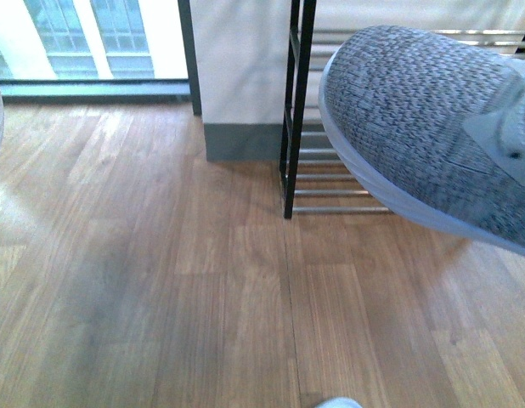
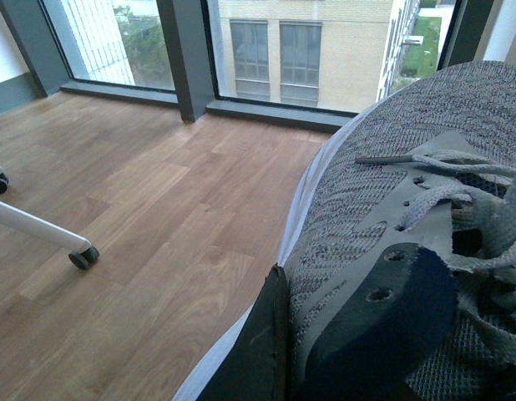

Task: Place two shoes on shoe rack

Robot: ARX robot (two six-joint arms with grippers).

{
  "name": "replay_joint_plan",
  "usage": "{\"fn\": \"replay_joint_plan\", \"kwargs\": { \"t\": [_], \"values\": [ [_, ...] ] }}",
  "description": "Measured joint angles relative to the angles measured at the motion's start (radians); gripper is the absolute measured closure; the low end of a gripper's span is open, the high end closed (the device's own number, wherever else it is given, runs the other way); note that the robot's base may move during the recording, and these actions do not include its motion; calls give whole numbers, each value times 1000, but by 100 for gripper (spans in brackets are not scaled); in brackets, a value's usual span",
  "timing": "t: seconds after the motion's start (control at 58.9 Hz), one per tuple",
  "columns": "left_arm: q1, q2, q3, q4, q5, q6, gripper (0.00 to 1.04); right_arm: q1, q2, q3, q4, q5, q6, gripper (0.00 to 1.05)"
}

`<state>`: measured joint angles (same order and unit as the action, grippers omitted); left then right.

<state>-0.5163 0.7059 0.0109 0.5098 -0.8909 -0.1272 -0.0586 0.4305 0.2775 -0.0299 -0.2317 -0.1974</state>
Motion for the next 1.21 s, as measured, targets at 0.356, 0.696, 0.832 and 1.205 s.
{"fn": "replay_joint_plan", "kwargs": {
  "t": [0.356,0.696,0.832,1.205],
  "values": [
    [0,0,0,0,-6,0,103,6,-46,-8,-3,2,21,103],
    [0,-2,0,0,0,0,103,5,-46,-8,-3,14,21,103],
    [0,-2,0,0,0,0,103,6,-47,-8,-3,10,21,103],
    [0,-1,0,0,1,0,103,6,-46,-8,-3,14,21,103]
  ]
}}
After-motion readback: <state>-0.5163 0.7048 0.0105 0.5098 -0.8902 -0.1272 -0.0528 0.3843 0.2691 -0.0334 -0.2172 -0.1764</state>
